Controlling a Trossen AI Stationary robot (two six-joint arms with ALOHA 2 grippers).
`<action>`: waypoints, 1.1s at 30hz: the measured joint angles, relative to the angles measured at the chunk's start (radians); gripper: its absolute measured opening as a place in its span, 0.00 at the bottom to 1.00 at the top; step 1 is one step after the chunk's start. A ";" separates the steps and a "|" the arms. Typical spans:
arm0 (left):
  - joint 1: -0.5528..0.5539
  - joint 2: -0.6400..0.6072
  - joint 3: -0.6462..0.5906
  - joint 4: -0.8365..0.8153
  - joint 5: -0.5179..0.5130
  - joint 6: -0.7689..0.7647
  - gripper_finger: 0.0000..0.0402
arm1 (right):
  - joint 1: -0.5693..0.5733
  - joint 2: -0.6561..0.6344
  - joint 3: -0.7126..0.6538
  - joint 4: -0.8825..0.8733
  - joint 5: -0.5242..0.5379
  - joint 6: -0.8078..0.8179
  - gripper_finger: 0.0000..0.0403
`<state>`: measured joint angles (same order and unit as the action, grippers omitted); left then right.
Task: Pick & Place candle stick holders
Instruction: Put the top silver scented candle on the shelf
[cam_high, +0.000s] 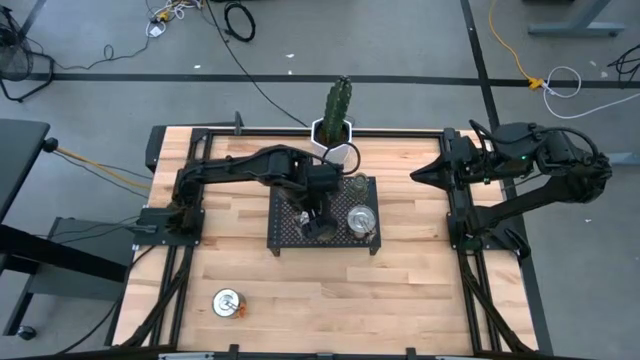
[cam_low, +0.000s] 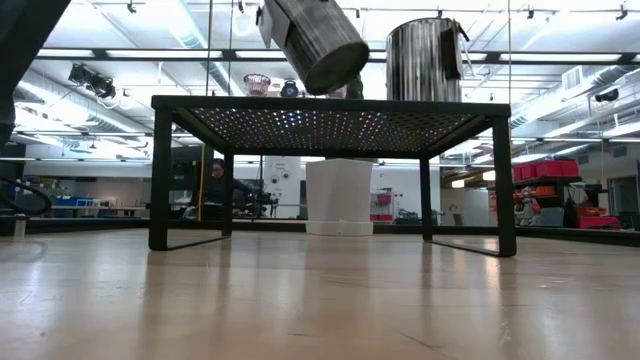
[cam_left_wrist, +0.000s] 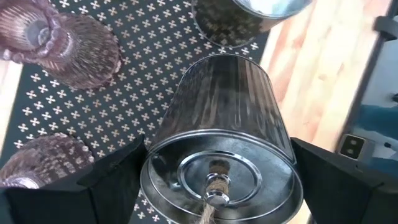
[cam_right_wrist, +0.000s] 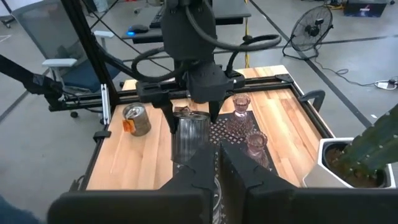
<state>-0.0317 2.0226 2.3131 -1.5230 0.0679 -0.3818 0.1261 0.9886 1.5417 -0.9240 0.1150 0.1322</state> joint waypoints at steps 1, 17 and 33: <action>-0.001 0.002 0.000 -0.002 -0.013 0.000 0.92 | 0.000 0.000 0.000 0.000 0.000 0.000 0.06; -0.056 0.049 0.000 -0.049 -0.128 0.065 0.92 | 0.000 0.006 0.001 -0.009 0.000 0.113 0.06; -0.060 0.050 0.000 -0.048 -0.161 0.079 0.92 | 0.000 0.008 0.001 -0.023 0.000 0.116 0.06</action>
<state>-0.0914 2.0731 2.3131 -1.5707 -0.0932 -0.3023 0.1261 0.9962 1.5425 -0.9474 0.1154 0.2477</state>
